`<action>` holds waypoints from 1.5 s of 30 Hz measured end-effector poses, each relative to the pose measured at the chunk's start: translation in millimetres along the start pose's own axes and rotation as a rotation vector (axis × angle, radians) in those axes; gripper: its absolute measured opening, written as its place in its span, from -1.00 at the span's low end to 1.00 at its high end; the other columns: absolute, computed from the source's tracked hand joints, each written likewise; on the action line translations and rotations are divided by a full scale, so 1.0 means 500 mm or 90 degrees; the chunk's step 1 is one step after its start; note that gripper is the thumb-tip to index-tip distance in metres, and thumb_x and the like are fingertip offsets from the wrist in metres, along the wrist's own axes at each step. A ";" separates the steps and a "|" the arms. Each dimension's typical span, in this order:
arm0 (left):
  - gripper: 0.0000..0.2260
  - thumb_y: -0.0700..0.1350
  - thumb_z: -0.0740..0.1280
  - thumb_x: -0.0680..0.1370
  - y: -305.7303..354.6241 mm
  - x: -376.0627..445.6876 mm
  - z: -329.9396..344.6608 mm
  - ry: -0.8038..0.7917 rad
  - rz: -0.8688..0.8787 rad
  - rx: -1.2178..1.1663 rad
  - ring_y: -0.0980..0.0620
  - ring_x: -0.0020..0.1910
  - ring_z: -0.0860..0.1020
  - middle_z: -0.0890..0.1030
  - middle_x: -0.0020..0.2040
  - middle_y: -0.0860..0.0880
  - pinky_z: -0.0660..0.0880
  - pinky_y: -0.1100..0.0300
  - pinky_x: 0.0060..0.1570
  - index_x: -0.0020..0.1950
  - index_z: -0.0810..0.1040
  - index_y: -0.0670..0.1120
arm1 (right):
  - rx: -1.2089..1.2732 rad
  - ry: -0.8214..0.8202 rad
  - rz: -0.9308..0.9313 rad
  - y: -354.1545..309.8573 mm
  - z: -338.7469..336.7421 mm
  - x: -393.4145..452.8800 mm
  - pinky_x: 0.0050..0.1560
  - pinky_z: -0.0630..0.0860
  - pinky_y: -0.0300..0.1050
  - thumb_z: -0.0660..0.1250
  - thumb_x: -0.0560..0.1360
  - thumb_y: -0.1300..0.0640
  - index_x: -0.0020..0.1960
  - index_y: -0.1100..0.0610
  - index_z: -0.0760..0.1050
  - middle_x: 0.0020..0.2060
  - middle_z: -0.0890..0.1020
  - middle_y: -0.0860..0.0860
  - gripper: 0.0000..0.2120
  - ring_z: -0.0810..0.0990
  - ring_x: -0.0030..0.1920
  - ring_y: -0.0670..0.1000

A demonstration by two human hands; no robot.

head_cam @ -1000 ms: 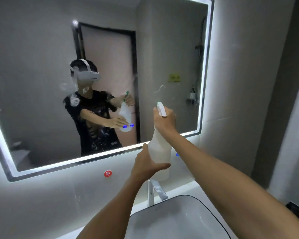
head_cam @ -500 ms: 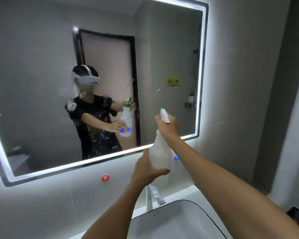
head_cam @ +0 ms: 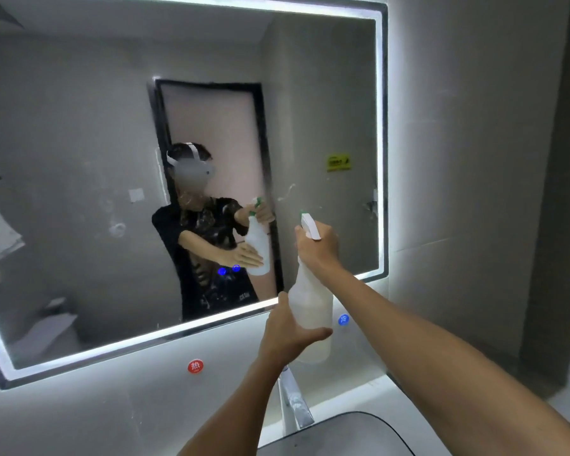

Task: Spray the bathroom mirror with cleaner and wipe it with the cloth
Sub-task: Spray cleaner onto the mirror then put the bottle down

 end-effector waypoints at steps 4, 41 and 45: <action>-0.25 0.18 0.59 0.16 0.001 0.019 0.020 -0.012 0.013 0.011 0.12 0.04 0.52 0.53 0.08 0.11 0.51 0.22 -0.08 0.22 0.32 0.08 | -0.012 0.010 0.012 0.022 -0.017 0.013 -0.42 0.29 -0.22 0.25 0.61 0.09 -0.39 0.04 0.33 -0.41 0.47 -0.01 -0.61 0.44 -0.38 -0.04; -0.24 0.16 0.61 0.20 0.005 0.050 0.307 -0.148 -0.007 -0.002 0.07 -0.01 0.51 0.51 0.07 0.04 0.49 0.31 -0.18 0.23 0.29 -0.01 | 0.005 0.044 0.148 0.271 -0.185 0.060 -0.27 0.42 -0.12 0.28 0.56 0.12 -0.20 0.29 0.46 -0.36 0.47 0.02 -0.75 0.44 -0.32 0.03; -0.18 0.15 0.61 0.17 -0.047 -0.003 0.329 -0.160 -0.056 -0.018 0.07 0.03 0.52 0.53 0.09 0.08 0.53 0.18 -0.06 0.30 0.29 0.01 | -0.016 0.028 0.182 0.321 -0.162 0.014 -0.24 0.41 -0.10 0.27 0.56 0.11 -0.27 0.23 0.38 -0.40 0.43 0.02 -0.71 0.42 -0.33 0.04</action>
Point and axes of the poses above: each hand's wrist, its own x-axis towards the middle knuckle, its own z-axis out of the palm, y = z × x, the point moved 8 cm from there along x, towards the middle knuckle
